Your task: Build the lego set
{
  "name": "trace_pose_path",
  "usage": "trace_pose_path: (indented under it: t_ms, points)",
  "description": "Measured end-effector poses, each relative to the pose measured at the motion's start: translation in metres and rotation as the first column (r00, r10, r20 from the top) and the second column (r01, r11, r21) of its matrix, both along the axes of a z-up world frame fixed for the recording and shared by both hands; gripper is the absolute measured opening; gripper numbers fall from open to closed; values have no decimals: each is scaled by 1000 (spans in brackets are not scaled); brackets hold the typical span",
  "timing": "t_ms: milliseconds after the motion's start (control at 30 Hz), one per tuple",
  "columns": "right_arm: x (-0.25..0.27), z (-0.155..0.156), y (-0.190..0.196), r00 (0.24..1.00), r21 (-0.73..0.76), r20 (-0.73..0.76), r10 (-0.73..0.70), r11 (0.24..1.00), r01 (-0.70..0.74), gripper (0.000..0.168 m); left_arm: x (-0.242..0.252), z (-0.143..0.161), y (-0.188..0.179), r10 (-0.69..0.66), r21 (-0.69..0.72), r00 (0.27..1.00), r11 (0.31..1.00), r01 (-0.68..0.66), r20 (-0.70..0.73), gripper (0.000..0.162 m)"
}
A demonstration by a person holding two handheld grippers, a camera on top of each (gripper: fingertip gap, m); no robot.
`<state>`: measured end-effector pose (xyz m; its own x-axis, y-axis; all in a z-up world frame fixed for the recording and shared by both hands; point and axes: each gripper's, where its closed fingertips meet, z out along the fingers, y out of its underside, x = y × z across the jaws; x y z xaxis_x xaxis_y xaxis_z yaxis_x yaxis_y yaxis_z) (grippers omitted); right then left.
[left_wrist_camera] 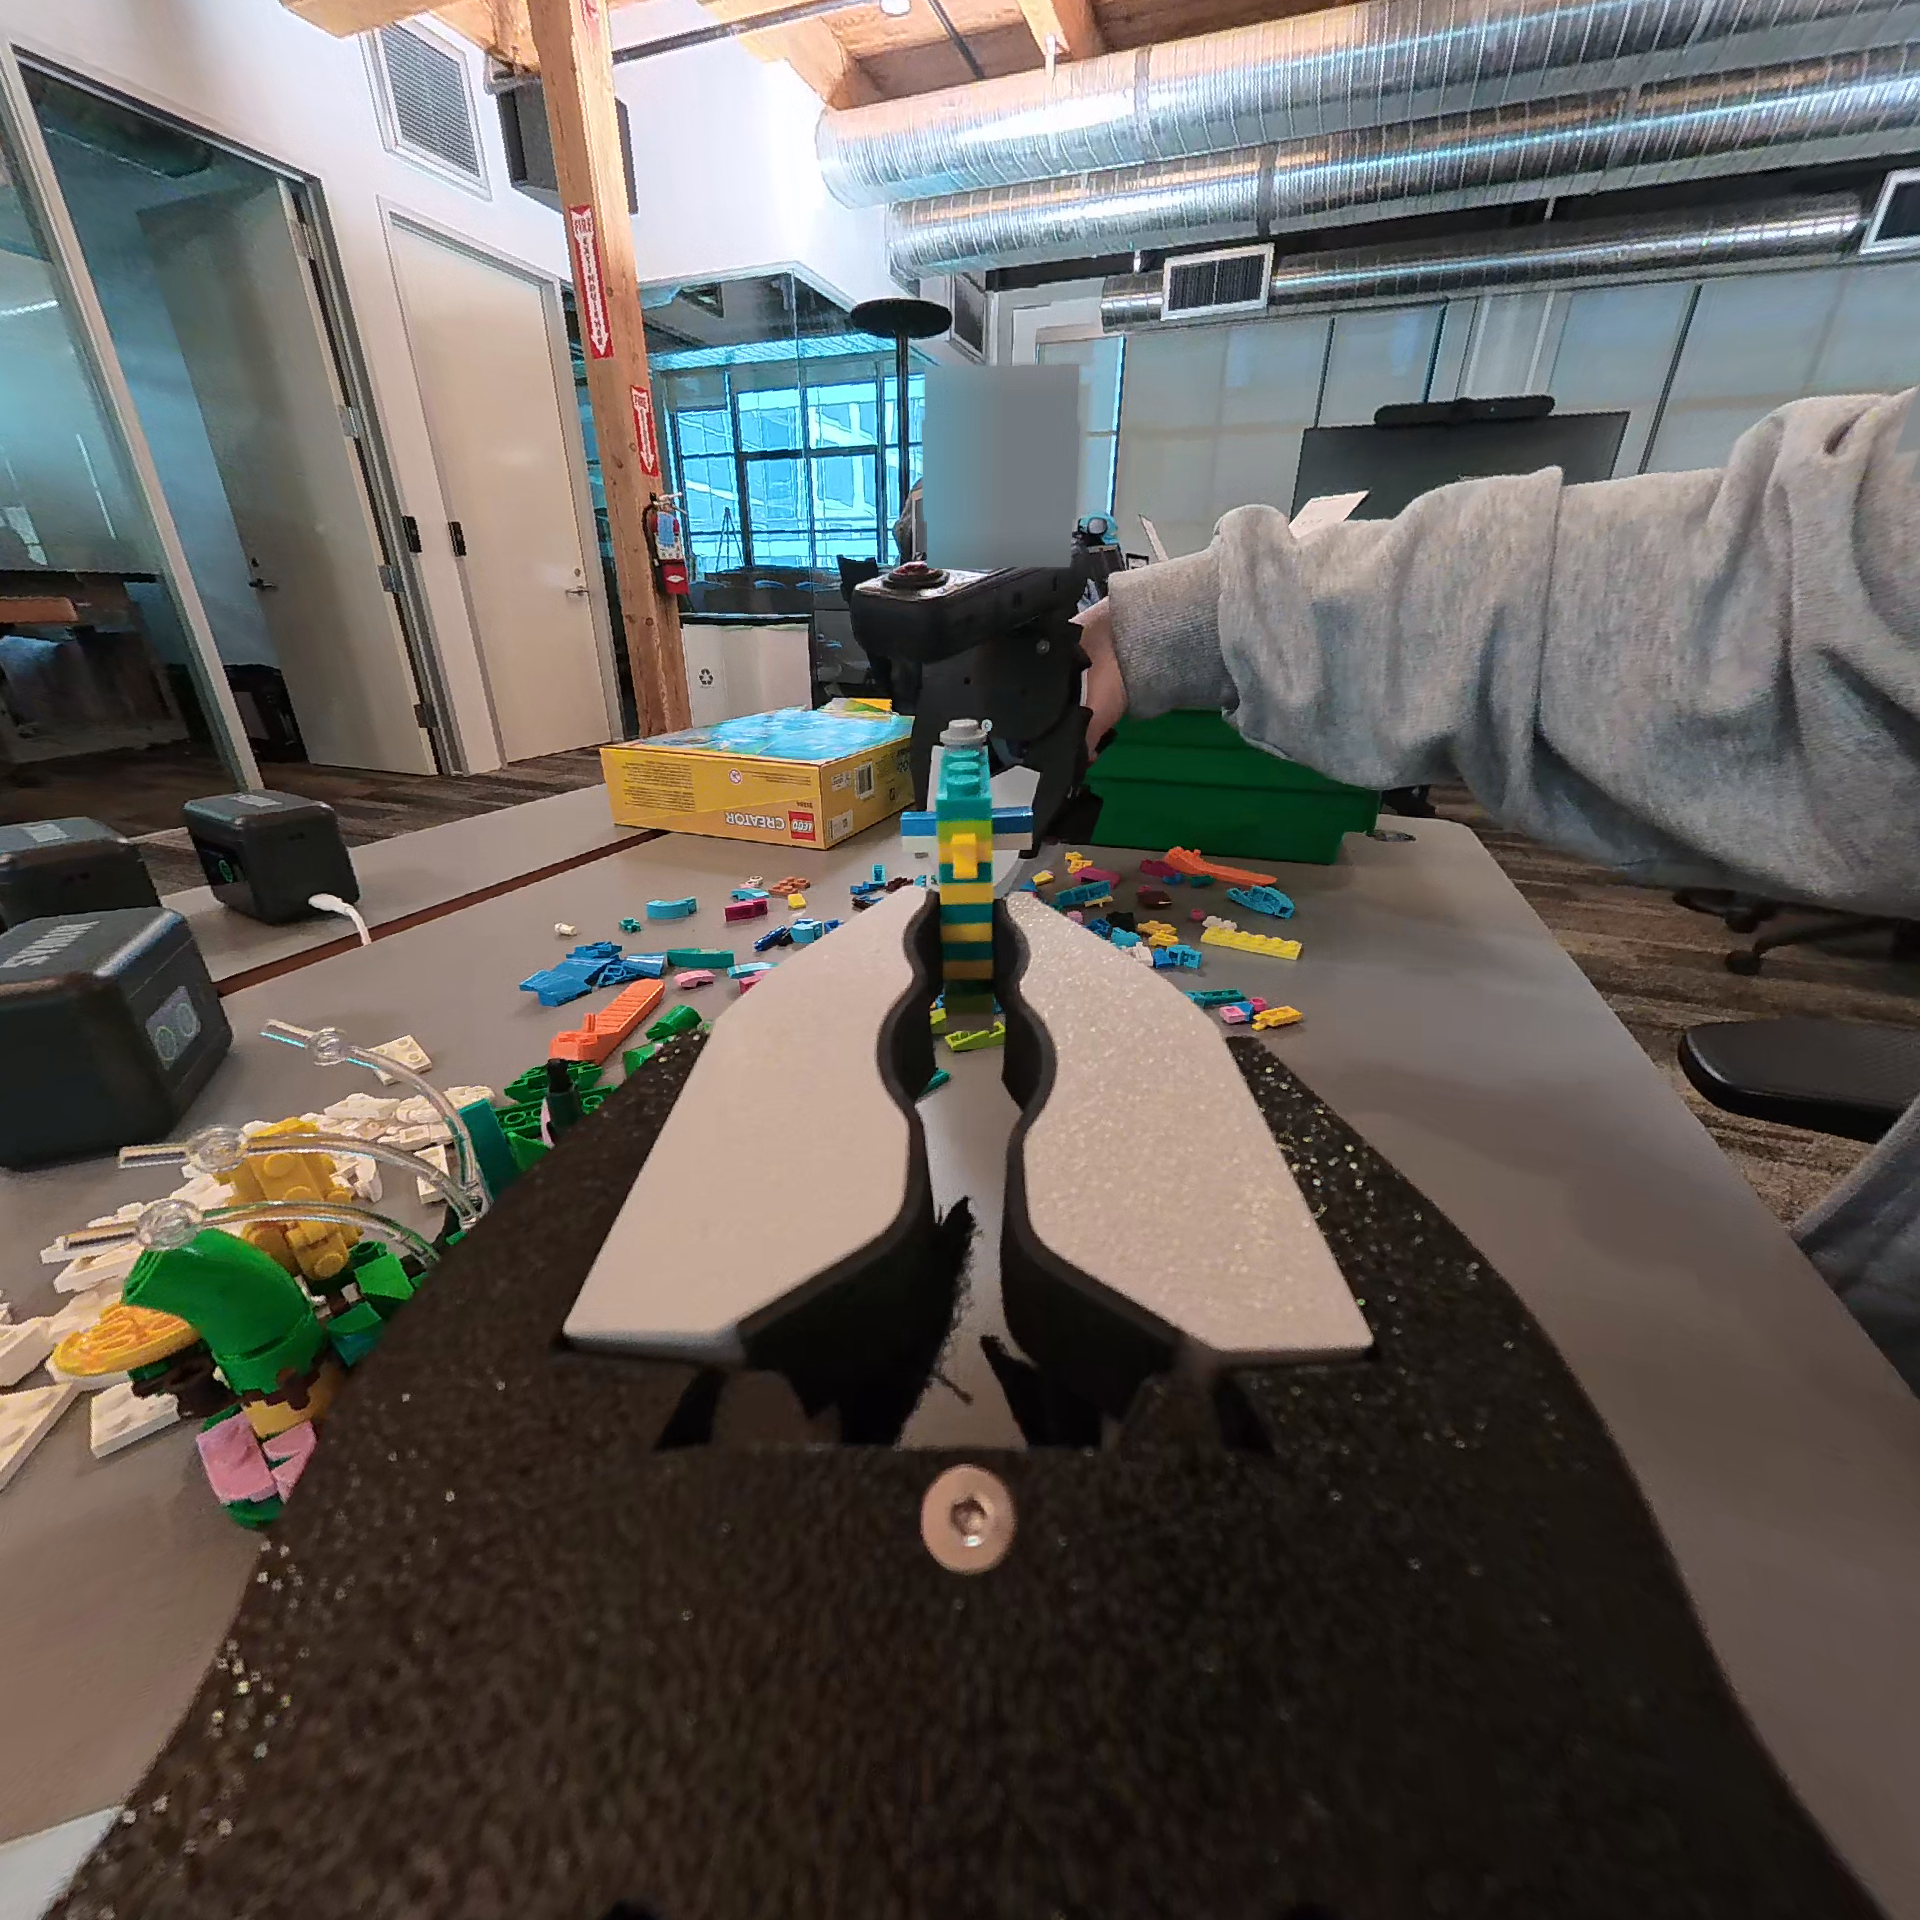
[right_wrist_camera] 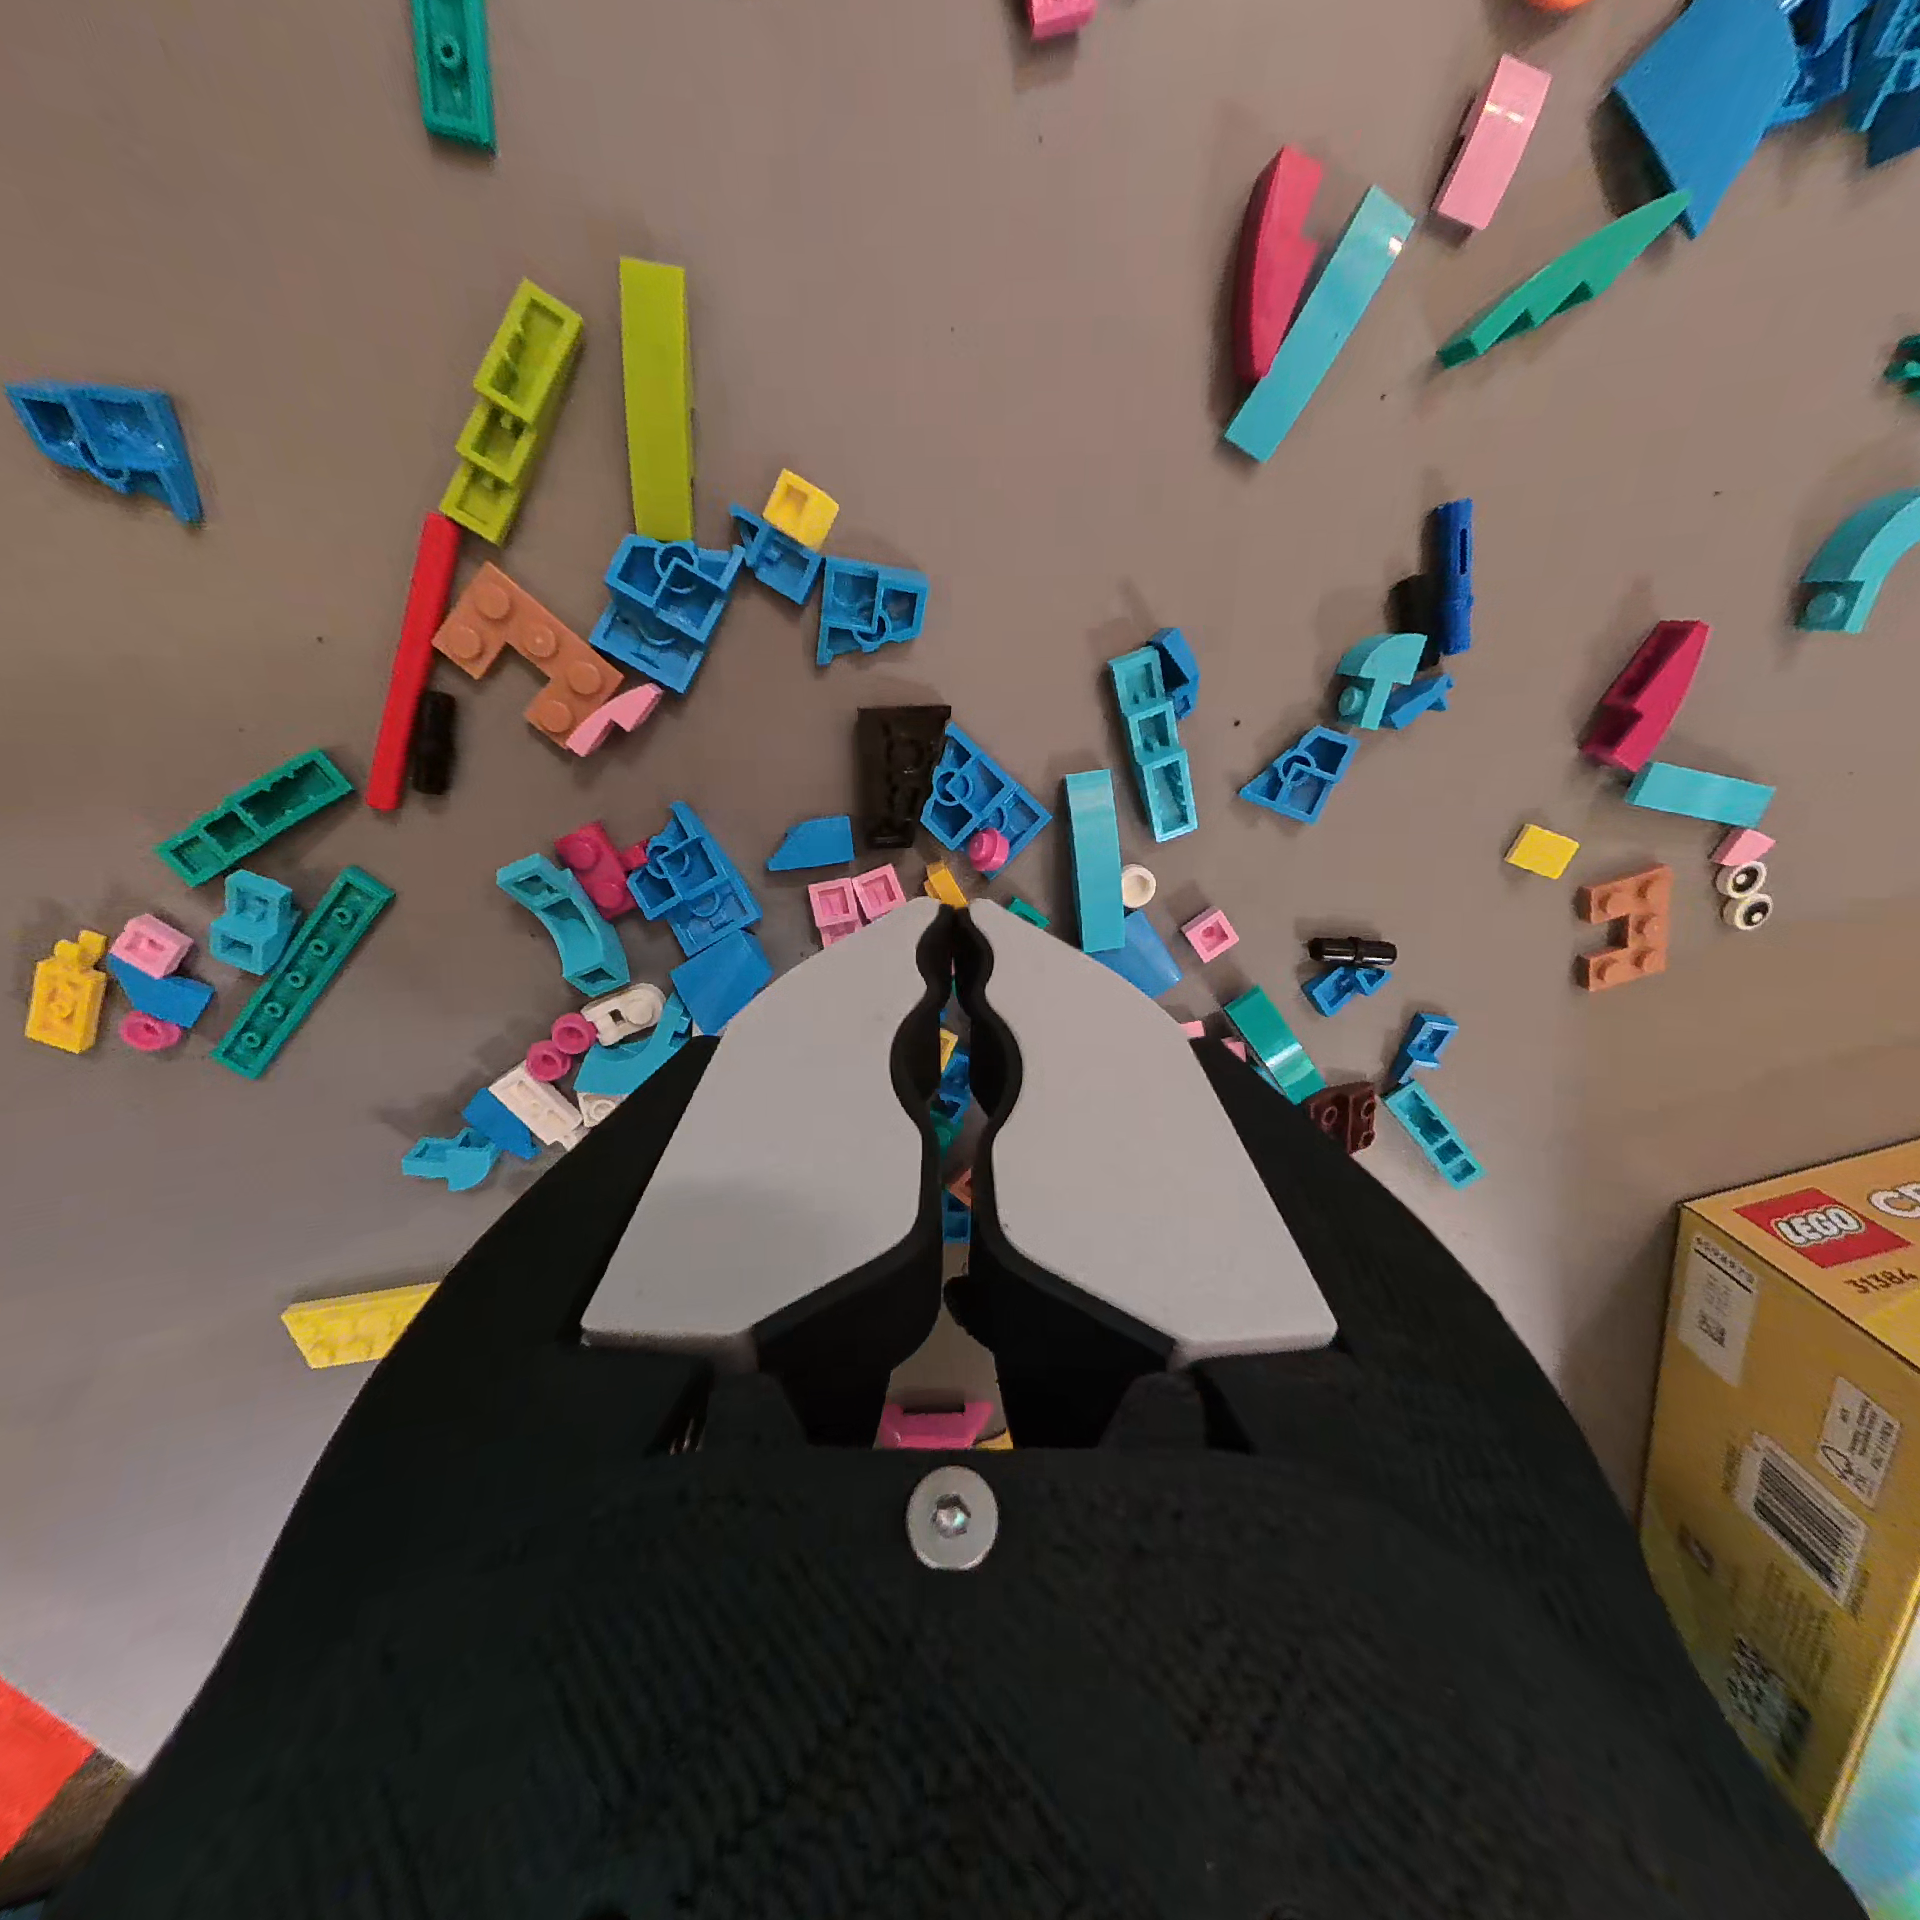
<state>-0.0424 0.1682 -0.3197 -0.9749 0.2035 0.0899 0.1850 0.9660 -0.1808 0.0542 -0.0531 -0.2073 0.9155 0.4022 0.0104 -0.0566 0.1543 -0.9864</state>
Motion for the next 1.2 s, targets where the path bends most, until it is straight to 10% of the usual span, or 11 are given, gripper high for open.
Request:
trace_pose_path:
  t_ms: [900,1200]
  points:
    - [-7,-4,-5,995,44,-77,59,997,-56,1,0,-1,1,-17,1,1000,1000,17,12,8]
    - [23,13,-35,996,-235,83,-30,971,49,0,1,-1,2,-23,-2,1000,1000,23,9,8]
